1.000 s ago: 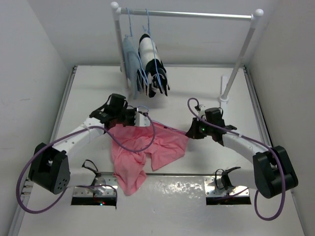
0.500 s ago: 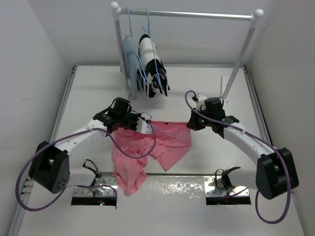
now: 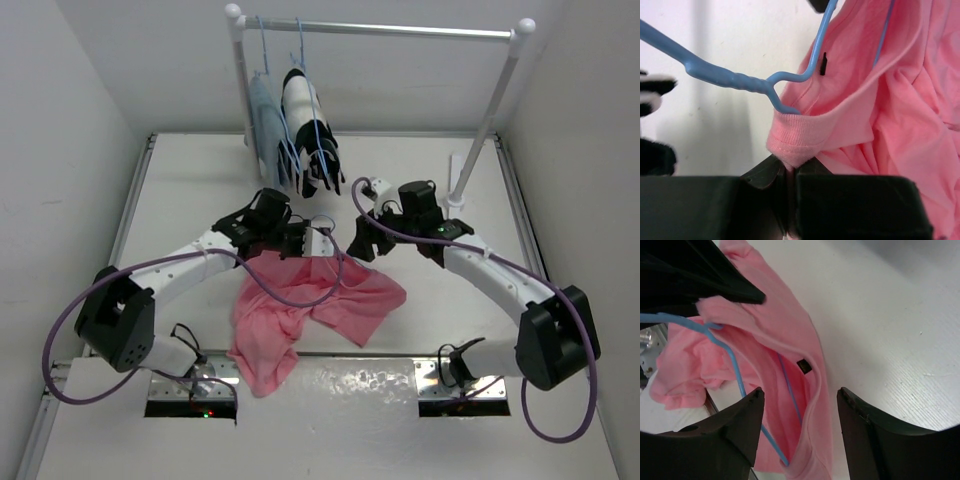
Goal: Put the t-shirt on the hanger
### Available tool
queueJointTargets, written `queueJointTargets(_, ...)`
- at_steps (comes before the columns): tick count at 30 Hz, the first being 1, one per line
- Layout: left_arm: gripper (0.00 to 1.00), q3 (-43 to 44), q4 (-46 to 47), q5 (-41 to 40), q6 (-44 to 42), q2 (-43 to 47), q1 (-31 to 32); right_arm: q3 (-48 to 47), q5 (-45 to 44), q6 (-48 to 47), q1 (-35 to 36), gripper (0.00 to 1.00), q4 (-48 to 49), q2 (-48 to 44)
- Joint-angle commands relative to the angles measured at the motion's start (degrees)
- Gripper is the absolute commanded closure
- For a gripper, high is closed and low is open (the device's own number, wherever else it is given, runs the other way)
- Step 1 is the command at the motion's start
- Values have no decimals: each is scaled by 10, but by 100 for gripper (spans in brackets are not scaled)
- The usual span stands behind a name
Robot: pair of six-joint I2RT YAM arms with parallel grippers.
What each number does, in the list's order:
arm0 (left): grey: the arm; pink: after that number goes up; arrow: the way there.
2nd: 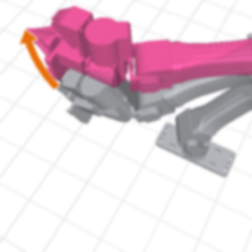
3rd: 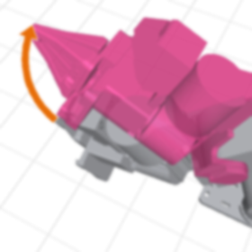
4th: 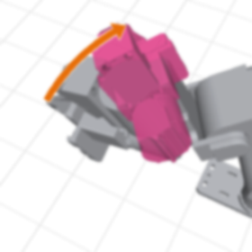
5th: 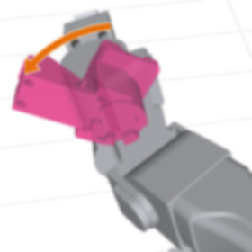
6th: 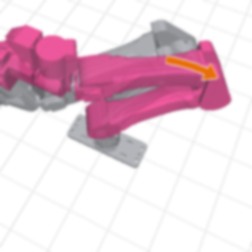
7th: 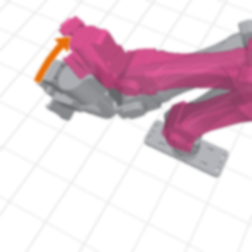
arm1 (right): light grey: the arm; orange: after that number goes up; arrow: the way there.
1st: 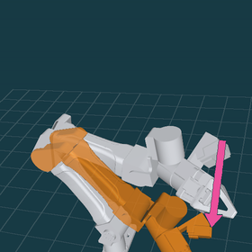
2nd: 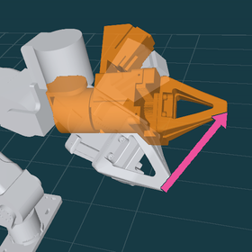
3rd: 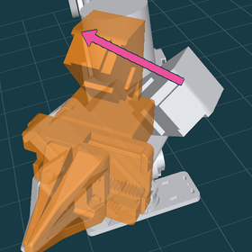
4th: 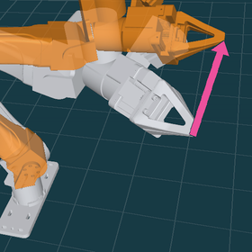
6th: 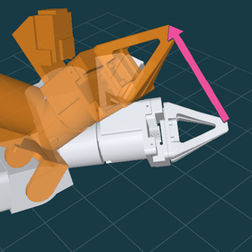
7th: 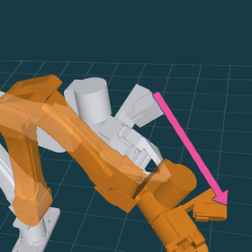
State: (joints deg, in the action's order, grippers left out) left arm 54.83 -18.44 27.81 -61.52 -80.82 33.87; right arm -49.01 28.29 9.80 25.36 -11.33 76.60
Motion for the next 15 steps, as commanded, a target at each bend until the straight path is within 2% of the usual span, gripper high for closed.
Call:
queueJointTargets(1,100,6,50,28,33,-8,7,-22,31,-63,4,40,-23,-22)
queueJointTargets(9,100,5,53,25,7,-20,7,-7,49,-112,4,41,-23,-66)
queueJointTargets(15,100,5,47,22,-3,-18,6,3,82,-103,4,42,-4,-62)
